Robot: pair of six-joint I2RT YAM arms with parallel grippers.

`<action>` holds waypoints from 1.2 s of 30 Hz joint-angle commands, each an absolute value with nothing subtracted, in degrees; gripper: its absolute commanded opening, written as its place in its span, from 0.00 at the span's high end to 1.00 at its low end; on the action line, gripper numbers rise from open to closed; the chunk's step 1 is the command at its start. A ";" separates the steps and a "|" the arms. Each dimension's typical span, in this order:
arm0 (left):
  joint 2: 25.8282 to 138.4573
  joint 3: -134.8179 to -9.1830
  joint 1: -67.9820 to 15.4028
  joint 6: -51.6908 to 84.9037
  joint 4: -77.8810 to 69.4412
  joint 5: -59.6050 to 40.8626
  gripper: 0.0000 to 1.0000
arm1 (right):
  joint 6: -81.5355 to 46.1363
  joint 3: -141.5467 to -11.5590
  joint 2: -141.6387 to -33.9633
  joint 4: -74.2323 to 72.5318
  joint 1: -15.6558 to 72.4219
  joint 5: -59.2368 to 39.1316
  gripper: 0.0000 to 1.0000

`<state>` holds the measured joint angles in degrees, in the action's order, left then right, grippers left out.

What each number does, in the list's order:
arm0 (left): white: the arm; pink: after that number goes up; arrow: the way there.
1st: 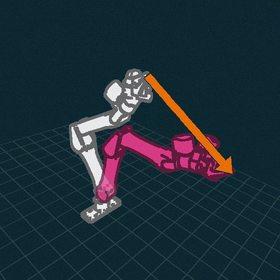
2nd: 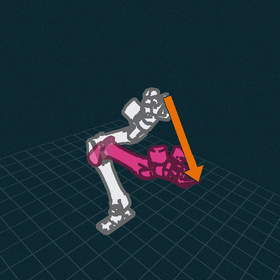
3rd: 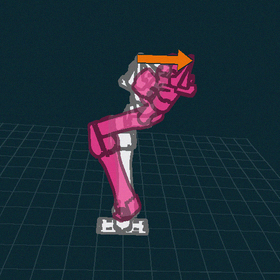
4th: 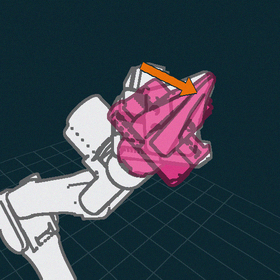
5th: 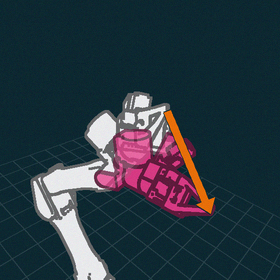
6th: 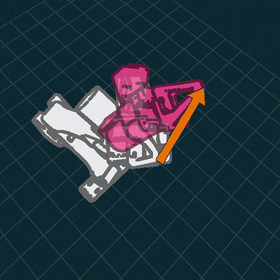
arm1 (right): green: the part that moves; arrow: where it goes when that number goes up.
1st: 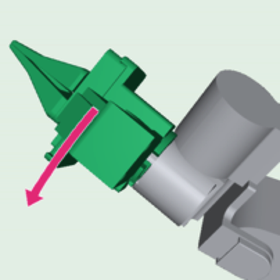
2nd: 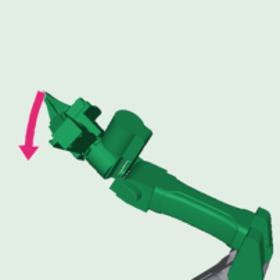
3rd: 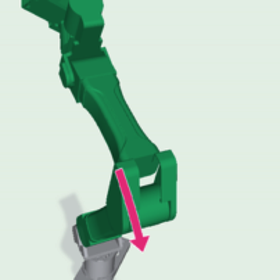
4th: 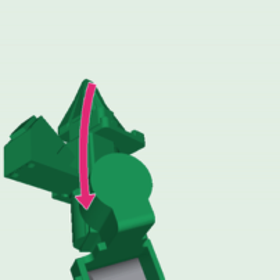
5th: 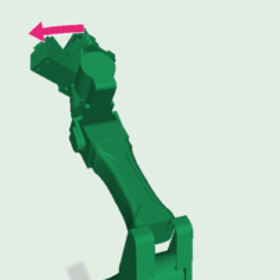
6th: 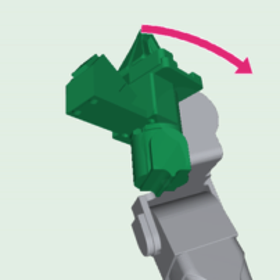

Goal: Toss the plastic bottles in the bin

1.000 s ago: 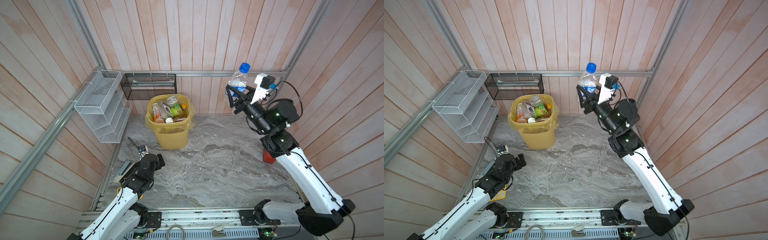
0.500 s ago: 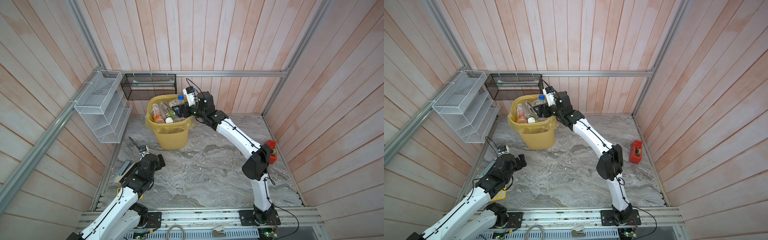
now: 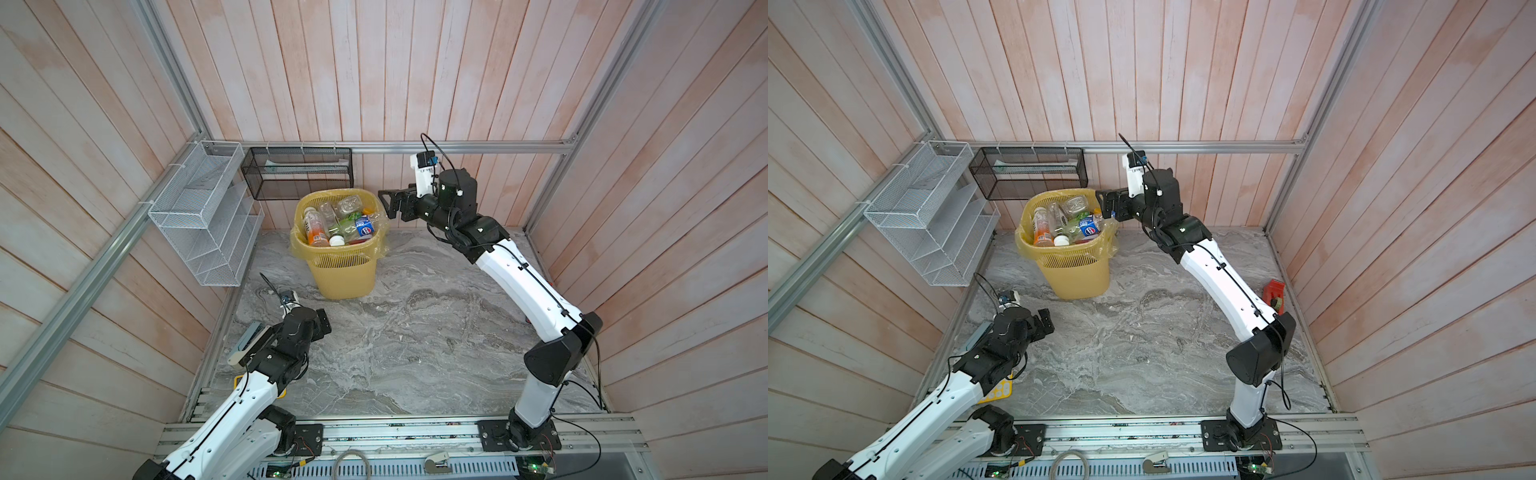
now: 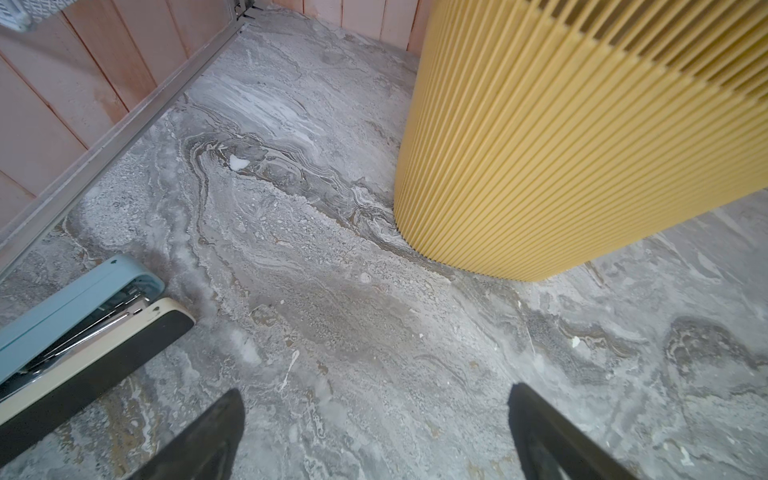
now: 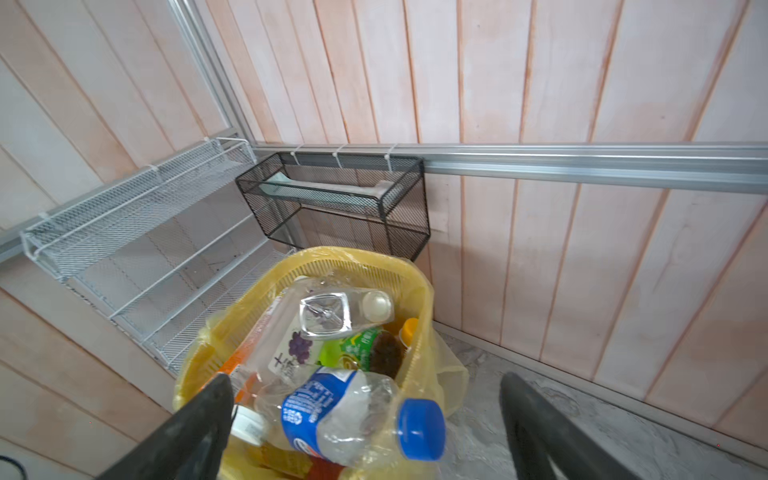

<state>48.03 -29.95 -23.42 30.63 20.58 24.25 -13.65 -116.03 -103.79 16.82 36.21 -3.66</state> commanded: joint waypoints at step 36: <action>51.36 -24.08 -21.25 14.89 -1.76 41.17 0.00 | -1.74 -12.40 -61.54 -46.08 1.94 7.82 0.01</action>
